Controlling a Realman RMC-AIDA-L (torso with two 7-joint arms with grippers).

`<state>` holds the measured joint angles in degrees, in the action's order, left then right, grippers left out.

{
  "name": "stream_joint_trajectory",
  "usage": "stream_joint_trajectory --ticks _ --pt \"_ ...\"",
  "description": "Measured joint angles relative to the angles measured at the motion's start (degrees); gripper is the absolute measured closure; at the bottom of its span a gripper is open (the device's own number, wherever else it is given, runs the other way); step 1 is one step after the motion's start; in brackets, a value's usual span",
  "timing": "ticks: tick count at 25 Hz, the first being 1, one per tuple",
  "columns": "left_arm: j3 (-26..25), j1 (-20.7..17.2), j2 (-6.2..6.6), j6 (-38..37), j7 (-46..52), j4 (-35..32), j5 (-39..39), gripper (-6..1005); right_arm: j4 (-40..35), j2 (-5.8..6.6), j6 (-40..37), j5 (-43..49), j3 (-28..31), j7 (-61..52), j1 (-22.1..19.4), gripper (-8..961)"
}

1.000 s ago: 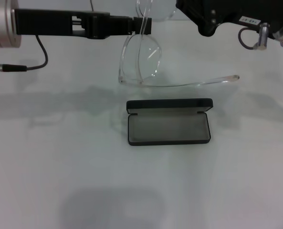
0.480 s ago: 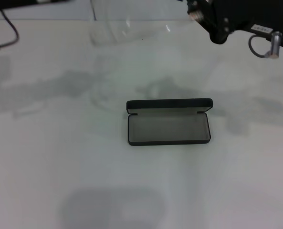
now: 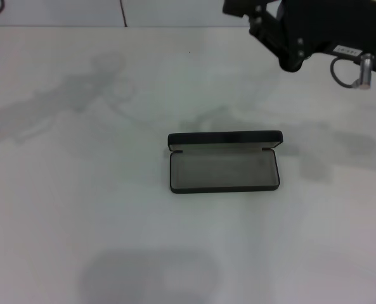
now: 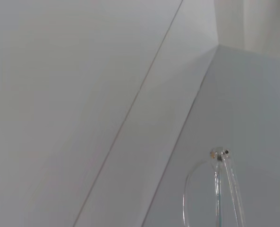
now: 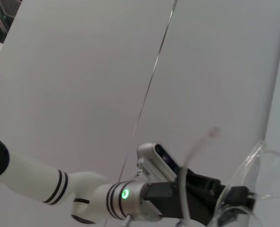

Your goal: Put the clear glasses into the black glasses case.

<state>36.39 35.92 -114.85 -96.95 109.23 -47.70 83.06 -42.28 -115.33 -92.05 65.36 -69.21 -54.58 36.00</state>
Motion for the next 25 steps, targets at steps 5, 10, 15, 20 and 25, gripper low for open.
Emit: stream_joint_trajectory --ticks 5,10,15,20,25 --pt "0.08 0.96 -1.57 1.89 -6.75 3.37 -0.04 911 0.21 -0.25 0.12 0.31 -1.33 0.00 0.90 945" --pt "0.20 1.45 -3.65 4.10 -16.59 7.45 -1.21 909 0.77 -0.38 0.35 0.45 -2.86 -0.04 2.55 945" --pt "0.53 1.50 -4.48 4.10 -23.00 11.33 -3.41 906 0.80 -0.36 0.47 0.47 -3.04 -0.26 2.66 945" --pt "2.74 1.45 -4.52 3.19 -24.11 12.36 -4.35 904 0.80 -0.23 0.57 0.47 -3.03 -0.30 2.69 944" --pt "4.98 1.32 -4.54 1.68 -24.19 12.39 -4.55 902 0.80 -0.24 0.79 0.47 -3.03 -0.12 2.87 944"
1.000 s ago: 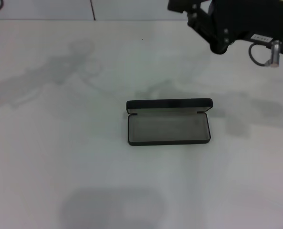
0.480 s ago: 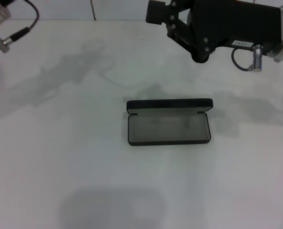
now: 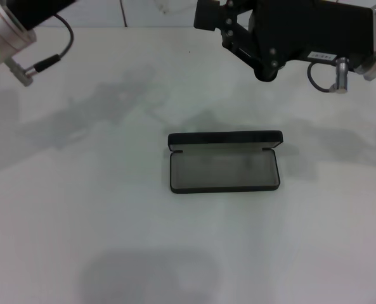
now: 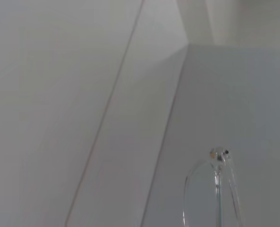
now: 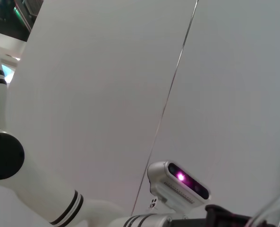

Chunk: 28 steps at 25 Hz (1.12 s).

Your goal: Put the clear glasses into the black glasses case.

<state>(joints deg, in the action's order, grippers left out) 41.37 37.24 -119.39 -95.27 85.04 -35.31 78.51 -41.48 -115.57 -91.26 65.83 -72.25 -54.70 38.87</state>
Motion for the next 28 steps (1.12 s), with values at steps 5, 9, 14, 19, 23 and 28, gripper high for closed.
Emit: stream_joint_trajectory --ticks 5,9,14,19,23,28 --pt "2.52 -0.15 -0.03 -0.14 -0.18 0.00 0.00 899 0.00 0.00 0.13 0.00 0.13 0.09 0.05 943" --pt "3.84 -0.16 -0.03 -0.29 -0.97 0.04 0.28 897 0.00 0.00 0.13 0.00 0.21 0.18 0.06 943" --pt "4.41 -0.24 0.00 -0.88 -1.83 -0.08 0.42 895 0.00 0.00 0.12 0.00 0.33 0.28 0.05 943" --pt "4.29 -0.59 -0.04 -1.39 -3.20 0.04 0.21 893 0.06 -0.01 0.12 -0.01 0.41 0.33 -0.18 943" --pt "3.61 -1.08 0.20 -0.33 -5.14 0.33 -0.73 891 0.09 -0.01 0.12 -0.03 0.44 0.70 -0.41 942" --pt "3.12 -1.57 0.83 0.20 -7.50 0.52 -0.87 888 0.09 0.00 -0.37 -0.12 0.44 0.83 -0.57 942"
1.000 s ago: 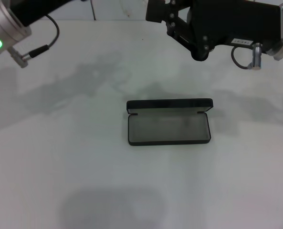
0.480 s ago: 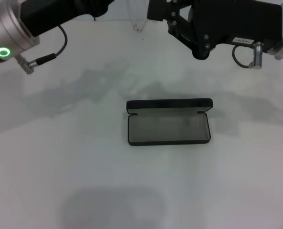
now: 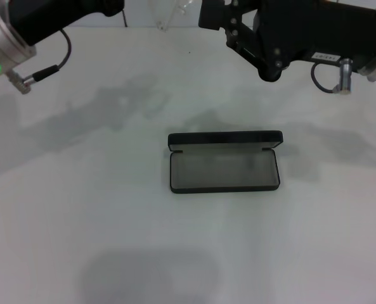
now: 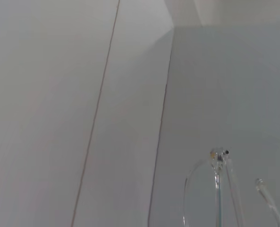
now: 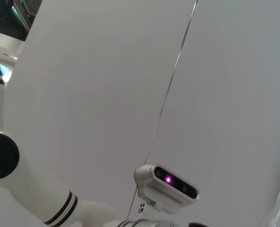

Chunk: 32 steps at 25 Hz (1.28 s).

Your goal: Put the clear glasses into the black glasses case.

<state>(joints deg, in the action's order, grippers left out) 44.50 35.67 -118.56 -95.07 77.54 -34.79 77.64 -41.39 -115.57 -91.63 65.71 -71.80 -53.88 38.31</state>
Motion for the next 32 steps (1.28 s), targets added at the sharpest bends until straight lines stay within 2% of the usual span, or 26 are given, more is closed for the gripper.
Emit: stream_joint_trajectory --ticks 6,11,18,23,32 --pt "0.31 -0.51 0.14 0.36 -1.32 0.17 2.66 886 0.00 0.00 -0.39 -0.38 0.06 0.14 -0.12 942" --pt "0.43 -0.58 -0.23 0.11 -1.47 0.21 4.65 883 0.00 0.00 -0.62 -0.42 0.08 0.65 -0.16 941" --pt "1.87 -0.67 -0.33 -1.03 -1.11 0.26 5.26 880 0.00 0.00 -0.82 -0.49 0.20 0.83 -0.24 941" --pt "3.96 -0.10 0.07 -2.11 -0.61 0.26 5.28 878 0.00 0.00 -0.84 -0.50 0.28 0.92 -0.25 940" --pt "4.25 0.12 0.16 -2.75 -0.46 0.25 5.33 873 0.00 0.06 -0.83 -0.50 0.26 0.97 -0.33 940"
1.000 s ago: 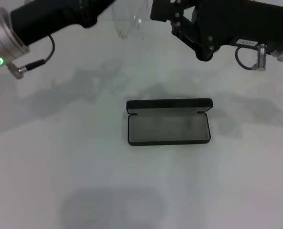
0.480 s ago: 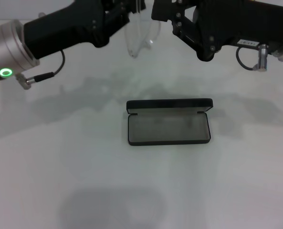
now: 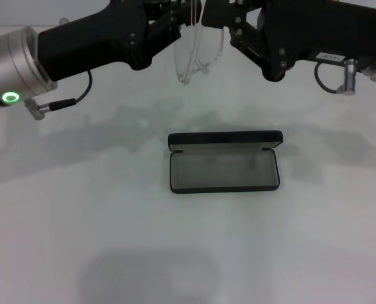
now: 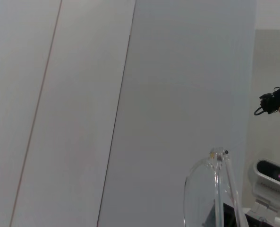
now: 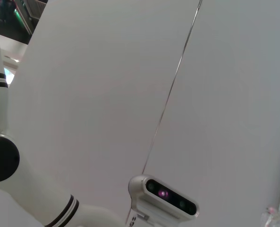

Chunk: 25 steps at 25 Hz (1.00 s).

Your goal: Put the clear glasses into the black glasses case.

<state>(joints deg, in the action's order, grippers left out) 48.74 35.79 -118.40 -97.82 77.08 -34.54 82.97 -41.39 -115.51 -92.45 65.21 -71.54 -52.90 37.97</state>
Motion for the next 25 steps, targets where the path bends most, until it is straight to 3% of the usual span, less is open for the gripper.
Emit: stream_joint_trajectory --ticks 17,22,25 --pt "-0.46 -0.63 0.14 -0.01 -1.30 0.00 -0.01 866 -0.09 -0.13 -0.87 -0.14 0.00 0.30 -0.52 939" --pt "-0.60 -1.48 2.02 4.35 -2.75 -0.45 -0.08 863 -0.54 -0.15 -1.34 -0.22 0.01 0.29 -1.85 938" --pt "-1.23 -1.90 3.55 5.31 -2.74 -0.92 -0.35 862 -1.31 0.11 -1.88 -0.20 1.46 -0.73 -4.93 938"
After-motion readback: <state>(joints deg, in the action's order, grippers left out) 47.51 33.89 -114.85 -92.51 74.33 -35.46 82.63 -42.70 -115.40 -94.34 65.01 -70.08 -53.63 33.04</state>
